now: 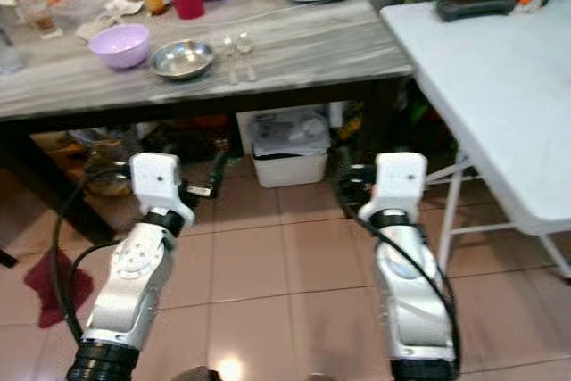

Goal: Setting the table

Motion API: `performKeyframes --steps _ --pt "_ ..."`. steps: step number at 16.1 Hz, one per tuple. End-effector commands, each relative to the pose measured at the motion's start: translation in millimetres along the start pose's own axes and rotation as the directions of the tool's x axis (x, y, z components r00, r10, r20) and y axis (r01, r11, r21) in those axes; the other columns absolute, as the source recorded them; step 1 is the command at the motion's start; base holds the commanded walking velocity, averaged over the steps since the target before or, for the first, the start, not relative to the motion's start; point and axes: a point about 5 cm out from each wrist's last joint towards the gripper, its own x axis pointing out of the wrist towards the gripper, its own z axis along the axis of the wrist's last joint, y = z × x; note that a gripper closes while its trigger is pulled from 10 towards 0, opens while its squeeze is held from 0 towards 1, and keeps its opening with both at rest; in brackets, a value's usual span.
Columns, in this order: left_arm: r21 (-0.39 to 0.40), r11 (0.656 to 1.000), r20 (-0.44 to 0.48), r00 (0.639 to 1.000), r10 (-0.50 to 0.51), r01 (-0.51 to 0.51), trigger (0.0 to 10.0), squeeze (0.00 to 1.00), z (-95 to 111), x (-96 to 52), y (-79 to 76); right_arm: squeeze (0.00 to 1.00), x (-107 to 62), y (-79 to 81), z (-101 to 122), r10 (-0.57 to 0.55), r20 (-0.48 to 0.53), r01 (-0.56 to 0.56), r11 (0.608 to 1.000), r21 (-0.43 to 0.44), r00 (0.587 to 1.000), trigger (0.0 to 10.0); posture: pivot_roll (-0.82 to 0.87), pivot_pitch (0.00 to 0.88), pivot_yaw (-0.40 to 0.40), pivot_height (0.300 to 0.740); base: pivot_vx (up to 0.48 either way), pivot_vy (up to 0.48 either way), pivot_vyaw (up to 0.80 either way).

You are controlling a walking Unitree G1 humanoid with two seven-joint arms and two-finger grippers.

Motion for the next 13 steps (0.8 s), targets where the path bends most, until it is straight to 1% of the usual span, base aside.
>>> performKeyframes --steps 1,3,4,5,7,8,9,10,11,13 --pt "0.008 1.0 -0.013 1.0 0.014 -0.014 10.0 0.0 -3.3 -0.9 6.4 0.0 -0.5 6.0 3.2 0.007 0.006 -0.007 1.0 -0.001 1.0 10.0 -0.21 0.124 0.035 0.74 0.0 -0.48 0.0" --pt "-0.002 1.0 -0.012 1.0 0.016 -0.016 10.0 0.0 -3.8 -0.4 2.6 0.0 0.2 9.4 1.4 0.008 -0.012 -0.009 1.0 -0.029 1.0 10.0 -0.21 0.121 0.022 0.74 0.0 -0.48 0.0" --pt "-0.012 1.0 -0.012 1.0 0.018 -0.018 10.0 0.0 -5.1 -1.2 1.0 0.0 0.8 13.0 1.1 0.052 -0.002 -0.052 0.997 -0.05 0.999 10.0 -0.22 0.114 0.013 0.74 0.0 -0.48 0.0" --pt "-0.013 1.0 -0.014 1.0 0.019 -0.019 10.0 0.0 -6.1 -1.6 0.9 0.0 0.7 13.0 1.5 0.059 0.004 -0.058 0.997 -0.05 0.998 10.0 -0.22 0.114 0.013 0.74 0.0 -0.48 0.0" --pt "-0.018 1.0 -0.024 0.999 0.024 -0.025 10.0 0.0 -10.2 -2.1 0.8 0.0 1.6 1.7 3.6 0.025 0.015 -0.024 0.995 -0.095 1.0 10.0 -0.23 0.102 -0.007 0.74 0.0 -0.48 0.0" --pt "-0.013 1.0 -0.024 0.999 0.023 -0.024 10.0 0.0 -11.6 -2.5 1.1 0.0 0.5 -3.4 0.8 0.014 0.0 -0.014 0.995 -0.103 1.0 10.0 -0.22 0.093 -0.013 0.74 0.0 -0.48 0.0" --pt "-0.011 1.0 -0.025 0.999 0.024 -0.024 10.0 0.0 -12.3 -2.9 1.9 0.0 0.0 -5.2 -1.1 0.009 -0.014 -0.01 0.996 -0.089 1.0 10.0 -0.22 0.09 -0.013 0.74 0.0 -0.48 0.0" --pt "-0.009 0.999 -0.028 0.999 0.041 -0.041 10.0 0.0 -13.7 -4.5 6.2 0.0 -1.2 -7.1 -3.0 0.012 -0.021 -0.014 0.997 -0.082 1.0 10.0 -0.22 0.07 -0.013 0.74 0.0 -0.48 0.0" --pt "-0.008 0.999 -0.029 0.998 0.05 -0.05 10.0 0.0 -14.3 -4.7 8.6 0.0 -0.7 -6.7 -2.3 0.016 -0.012 -0.016 0.997 -0.082 1.0 10.0 -0.21 0.066 -0.011 0.74 0.0 -0.48 0.0" --pt "-0.002 0.999 -0.024 0.999 0.036 -0.036 10.0 0.0 -12.7 -0.7 8.1 0.0 4.7 0.5 2.2 0.024 0.01 -0.023 0.998 -0.065 1.0 10.0 -0.22 0.068 -0.007 0.74 0.0 -0.48 0.0"
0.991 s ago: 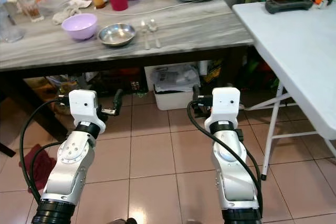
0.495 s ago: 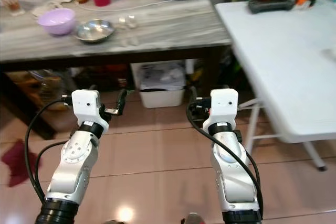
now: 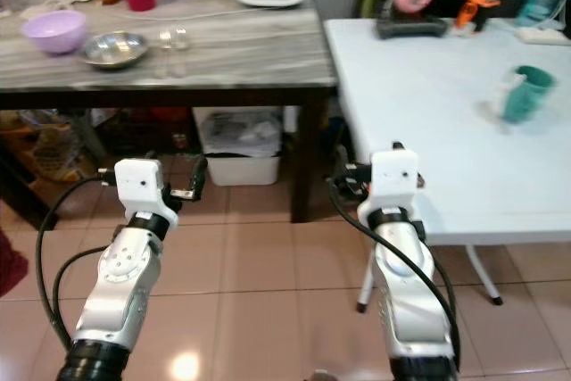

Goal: Setting the table

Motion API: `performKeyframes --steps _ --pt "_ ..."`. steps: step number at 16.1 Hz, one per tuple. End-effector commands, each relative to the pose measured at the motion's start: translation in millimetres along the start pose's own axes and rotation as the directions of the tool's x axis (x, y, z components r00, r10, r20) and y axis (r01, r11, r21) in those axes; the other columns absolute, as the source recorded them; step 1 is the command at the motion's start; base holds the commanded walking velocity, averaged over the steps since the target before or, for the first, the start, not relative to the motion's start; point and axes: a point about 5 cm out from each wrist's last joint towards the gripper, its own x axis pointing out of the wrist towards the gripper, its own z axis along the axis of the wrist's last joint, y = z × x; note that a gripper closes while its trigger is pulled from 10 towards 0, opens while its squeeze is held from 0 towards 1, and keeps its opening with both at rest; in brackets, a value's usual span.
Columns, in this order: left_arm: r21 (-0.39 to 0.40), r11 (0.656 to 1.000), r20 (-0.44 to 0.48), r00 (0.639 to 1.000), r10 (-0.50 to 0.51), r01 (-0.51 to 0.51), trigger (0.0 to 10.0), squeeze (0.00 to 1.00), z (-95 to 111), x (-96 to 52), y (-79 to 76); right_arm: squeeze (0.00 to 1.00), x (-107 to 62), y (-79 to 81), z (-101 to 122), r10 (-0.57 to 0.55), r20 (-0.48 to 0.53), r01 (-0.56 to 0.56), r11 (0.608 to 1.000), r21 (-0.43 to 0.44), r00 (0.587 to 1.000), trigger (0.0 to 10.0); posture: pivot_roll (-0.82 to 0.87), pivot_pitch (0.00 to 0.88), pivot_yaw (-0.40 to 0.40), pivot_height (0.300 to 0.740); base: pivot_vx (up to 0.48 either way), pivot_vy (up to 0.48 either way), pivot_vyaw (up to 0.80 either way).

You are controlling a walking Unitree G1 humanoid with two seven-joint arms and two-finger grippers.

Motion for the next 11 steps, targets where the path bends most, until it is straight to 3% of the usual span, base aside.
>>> performKeyframes --steps 1,11 --pt "0.007 1.0 0.013 1.0 -0.028 0.028 10.0 0.0 2.9 3.8 -5.1 0.0 1.7 1.2 3.5 -0.005 0.019 0.006 1.0 -0.005 1.0 10.0 -0.22 0.075 0.004 0.74 0.0 -0.48 0.0" --pt "0.014 0.998 0.015 0.998 -0.059 0.059 10.0 0.0 4.8 1.8 -10.8 0.0 3.1 2.3 2.4 -0.032 0.039 0.032 0.999 -0.019 0.999 10.0 -0.19 0.121 0.024 0.74 0.0 -0.48 0.0"
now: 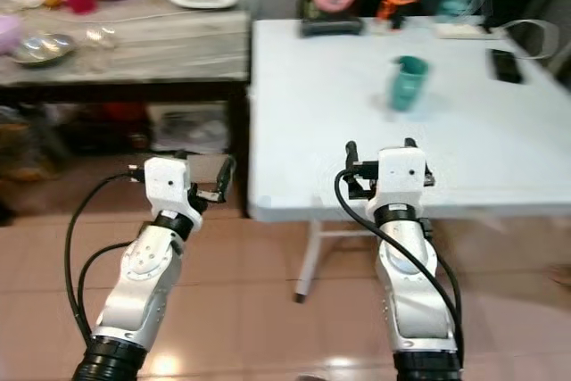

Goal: Setting the table

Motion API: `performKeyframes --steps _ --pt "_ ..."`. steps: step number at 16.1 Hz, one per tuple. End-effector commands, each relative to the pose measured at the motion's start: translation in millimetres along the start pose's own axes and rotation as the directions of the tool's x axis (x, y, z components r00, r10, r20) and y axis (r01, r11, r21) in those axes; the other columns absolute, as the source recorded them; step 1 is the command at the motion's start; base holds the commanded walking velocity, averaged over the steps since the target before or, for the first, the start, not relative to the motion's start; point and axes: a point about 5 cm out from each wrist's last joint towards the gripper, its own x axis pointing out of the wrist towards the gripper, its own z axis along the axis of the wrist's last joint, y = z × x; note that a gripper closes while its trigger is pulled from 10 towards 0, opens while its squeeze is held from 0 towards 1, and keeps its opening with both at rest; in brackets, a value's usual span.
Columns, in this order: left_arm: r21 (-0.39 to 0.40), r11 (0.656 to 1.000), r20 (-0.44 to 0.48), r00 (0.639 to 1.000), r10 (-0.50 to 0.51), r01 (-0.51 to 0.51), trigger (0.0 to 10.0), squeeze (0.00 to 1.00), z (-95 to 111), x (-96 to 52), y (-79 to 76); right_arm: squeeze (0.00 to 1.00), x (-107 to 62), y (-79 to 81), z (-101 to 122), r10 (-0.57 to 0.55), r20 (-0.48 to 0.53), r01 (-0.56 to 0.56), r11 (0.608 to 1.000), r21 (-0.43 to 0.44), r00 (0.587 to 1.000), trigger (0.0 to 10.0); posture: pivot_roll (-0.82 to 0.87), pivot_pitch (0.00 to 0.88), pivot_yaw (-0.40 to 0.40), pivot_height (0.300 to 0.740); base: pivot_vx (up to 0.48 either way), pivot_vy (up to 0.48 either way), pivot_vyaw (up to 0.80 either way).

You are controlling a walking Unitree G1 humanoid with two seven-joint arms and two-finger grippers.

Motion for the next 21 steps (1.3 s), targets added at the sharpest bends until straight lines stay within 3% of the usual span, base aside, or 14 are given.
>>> performKeyframes --steps 1,6,10,16,21 --pt "0.013 1.0 -0.003 1.0 0.017 -0.017 10.0 0.0 0.7 -1.2 6.0 0.0 0.2 5.7 2.8 0.014 0.014 -0.015 1.0 0.009 1.0 10.0 -0.19 0.123 0.023 0.74 0.0 -0.48 0.0" --pt "0.012 1.0 -0.009 1.0 0.016 -0.016 10.0 0.0 -0.3 0.5 5.9 0.0 0.8 3.1 1.6 0.0 0.012 0.0 1.0 0.006 1.0 10.0 -0.19 0.121 0.021 0.74 0.0 -0.48 0.0" --pt "-0.01 1.0 0.003 1.0 0.023 -0.023 10.0 0.0 0.6 1.4 7.3 0.0 2.7 2.3 1.3 -0.015 0.017 0.015 1.0 0.002 1.0 10.0 -0.19 0.103 0.021 0.74 0.0 0.0 0.0" --pt "-0.053 0.996 0.05 0.997 -0.063 0.066 10.0 0.0 5.6 -0.1 -1.4 0.0 4.4 2.3 0.1 -0.016 0.012 0.016 1.0 0.004 1.0 10.0 -0.19 0.098 0.016 0.74 0.0 0.0 0.0" --pt "-0.079 0.991 0.063 0.992 -0.105 0.11 10.0 0.0 6.2 1.4 -8.3 0.0 3.5 3.2 1.5 -0.002 0.024 0.002 1.0 -0.026 1.0 10.0 -0.21 0.099 0.016 0.74 0.324 0.0 -0.1"
